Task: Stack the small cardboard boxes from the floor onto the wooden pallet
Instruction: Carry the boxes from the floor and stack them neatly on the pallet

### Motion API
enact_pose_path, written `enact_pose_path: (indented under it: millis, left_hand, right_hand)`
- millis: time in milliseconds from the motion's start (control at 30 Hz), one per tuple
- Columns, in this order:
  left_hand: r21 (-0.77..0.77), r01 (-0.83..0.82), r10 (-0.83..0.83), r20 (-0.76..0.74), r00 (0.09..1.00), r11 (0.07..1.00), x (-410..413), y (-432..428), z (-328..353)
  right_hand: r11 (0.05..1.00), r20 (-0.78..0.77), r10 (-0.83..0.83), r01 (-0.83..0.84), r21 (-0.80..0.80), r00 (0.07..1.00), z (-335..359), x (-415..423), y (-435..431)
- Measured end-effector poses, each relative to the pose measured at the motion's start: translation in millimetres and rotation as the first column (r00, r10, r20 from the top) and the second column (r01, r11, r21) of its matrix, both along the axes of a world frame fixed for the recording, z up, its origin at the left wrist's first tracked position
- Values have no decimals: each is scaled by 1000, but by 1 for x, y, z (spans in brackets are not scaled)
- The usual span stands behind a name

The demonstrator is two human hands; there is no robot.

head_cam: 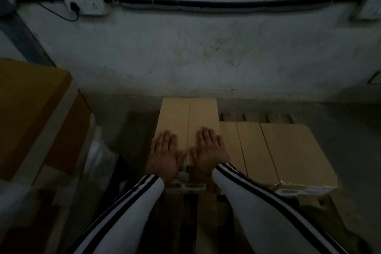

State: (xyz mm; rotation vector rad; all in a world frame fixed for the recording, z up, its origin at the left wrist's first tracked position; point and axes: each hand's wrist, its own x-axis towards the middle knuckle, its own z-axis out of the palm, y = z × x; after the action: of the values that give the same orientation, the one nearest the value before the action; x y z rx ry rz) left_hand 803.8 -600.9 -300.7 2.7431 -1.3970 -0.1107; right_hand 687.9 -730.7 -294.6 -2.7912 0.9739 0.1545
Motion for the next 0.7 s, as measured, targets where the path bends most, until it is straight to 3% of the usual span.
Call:
enact_pose_path:
  millis: [133, 300, 400, 700]
  left_hand:
    - [40, -19, 22, -59, 998, 999, -6, 1, 1]
    - [165, -14, 30, -94, 995, 986, -19, -12, 61]
    - [201, 25, -8, -86, 996, 979, -30, -13, 127]
    - [88, 20, -9, -127, 992, 996, -79, 24, 374]
  right_hand:
    - [993, -136, 68, -53, 110, 988, 17, 1, 3]
    - [976, -239, 167, -126, 179, 956, 72, -31, -15]
    - [983, -311, 137, -89, 163, 941, 124, -54, -17]
    - [986, -277, 63, -18, 164, 959, 369, -90, 34]
